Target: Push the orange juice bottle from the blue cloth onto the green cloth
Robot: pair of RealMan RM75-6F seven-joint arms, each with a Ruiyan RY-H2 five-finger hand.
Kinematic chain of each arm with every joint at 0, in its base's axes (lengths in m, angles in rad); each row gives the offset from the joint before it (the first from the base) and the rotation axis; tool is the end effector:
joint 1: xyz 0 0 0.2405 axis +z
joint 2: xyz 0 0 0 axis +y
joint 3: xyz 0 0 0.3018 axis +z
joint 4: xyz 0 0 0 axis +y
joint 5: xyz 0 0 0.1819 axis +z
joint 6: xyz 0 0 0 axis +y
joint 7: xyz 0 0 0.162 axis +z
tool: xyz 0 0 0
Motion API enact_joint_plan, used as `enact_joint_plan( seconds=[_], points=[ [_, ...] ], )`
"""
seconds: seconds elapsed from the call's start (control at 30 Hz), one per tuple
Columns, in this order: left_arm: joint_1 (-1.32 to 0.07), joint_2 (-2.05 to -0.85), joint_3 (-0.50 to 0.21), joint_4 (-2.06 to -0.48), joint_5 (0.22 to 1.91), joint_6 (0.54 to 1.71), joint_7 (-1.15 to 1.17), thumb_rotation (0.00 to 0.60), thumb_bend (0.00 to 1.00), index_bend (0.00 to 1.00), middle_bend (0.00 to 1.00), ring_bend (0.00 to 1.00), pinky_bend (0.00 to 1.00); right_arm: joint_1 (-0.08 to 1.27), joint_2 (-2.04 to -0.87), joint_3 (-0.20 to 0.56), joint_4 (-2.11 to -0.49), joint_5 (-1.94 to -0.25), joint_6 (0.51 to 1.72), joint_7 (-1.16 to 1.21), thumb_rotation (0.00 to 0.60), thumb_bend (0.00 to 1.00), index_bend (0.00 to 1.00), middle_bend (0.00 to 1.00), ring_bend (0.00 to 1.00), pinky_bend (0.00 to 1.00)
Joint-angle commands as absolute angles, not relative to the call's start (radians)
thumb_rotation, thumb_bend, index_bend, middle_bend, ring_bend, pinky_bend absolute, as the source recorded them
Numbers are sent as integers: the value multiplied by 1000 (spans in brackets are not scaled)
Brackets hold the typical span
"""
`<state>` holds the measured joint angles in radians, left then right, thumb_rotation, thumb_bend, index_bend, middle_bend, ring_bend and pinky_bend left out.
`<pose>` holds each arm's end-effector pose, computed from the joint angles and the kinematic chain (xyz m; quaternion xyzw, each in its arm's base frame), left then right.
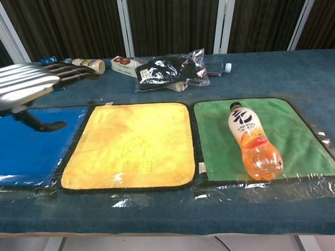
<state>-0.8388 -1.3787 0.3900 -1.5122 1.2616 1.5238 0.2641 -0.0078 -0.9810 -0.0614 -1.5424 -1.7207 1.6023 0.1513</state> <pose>-0.2136 0.3451 0.0830 -0.7880 -0.2016 -0.3668 0.4516 -0.3400 -0.1463 0.2424 0.6510 -0.3631 0.3808 0.5471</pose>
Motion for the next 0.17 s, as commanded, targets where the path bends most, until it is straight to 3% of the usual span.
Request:
enact_joint_plan(
  seconds=[0.03,0.17],
  points=[
    [-451,-1373,423,-1415,1332,1880,54,600,281,0,0,0,69,-8,-982,-60,-1544,-1717,1600,147,600,189,0,0,0,0],
    [-423,-1352,394,-1448,1348,1827,81,600,275,0,0,0,69,-5,-988,-54,-1551,-1703,1588,123,600,189,0,0,0,0]
  ],
)
